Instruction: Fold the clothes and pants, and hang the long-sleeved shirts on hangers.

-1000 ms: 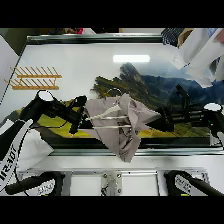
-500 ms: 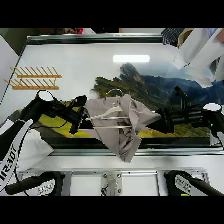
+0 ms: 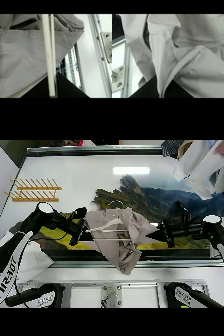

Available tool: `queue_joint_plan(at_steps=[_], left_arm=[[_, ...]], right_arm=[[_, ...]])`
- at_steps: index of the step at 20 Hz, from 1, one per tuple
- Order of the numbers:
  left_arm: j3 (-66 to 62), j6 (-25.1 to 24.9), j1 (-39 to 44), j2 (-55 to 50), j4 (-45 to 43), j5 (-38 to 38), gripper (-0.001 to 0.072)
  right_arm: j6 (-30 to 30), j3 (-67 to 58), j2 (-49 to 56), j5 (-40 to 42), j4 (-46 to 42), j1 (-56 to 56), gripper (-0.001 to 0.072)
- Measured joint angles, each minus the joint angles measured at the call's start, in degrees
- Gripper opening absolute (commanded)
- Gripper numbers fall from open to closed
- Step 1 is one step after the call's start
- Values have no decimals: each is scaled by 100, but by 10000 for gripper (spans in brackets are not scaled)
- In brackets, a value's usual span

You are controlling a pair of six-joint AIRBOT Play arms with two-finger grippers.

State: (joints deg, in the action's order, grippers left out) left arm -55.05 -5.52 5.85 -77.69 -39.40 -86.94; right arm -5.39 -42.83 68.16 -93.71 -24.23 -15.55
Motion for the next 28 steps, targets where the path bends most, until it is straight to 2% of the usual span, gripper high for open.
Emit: queue_joint_plan(at_steps=[3,6,14,15,16,17,20,28], left_arm=[[0,-4,0,2,0,0,15],[0,-4,0,2,0,2,14],[0,-2,0,2,0,2,16],[0,4,0,2,0,13,188],[-2,57,2,2,111,22,424],[-4,170,9,7,129,37,465],[-2,673,4,2,33,240,466],[-13,1565,-251,321,26,960,465]], right_arm=[[-688,0,-11,22,0,0,11],[-1099,0,-13,120,0,2,10],[-1508,0,-13,227,2,2,9],[-1526,0,-13,232,2,2,9],[-1543,2,-13,240,0,4,9],[-1554,4,-11,243,-9,11,9],[-1565,4,-13,251,-4,7,9],[-1499,4,-13,225,0,-4,9]])
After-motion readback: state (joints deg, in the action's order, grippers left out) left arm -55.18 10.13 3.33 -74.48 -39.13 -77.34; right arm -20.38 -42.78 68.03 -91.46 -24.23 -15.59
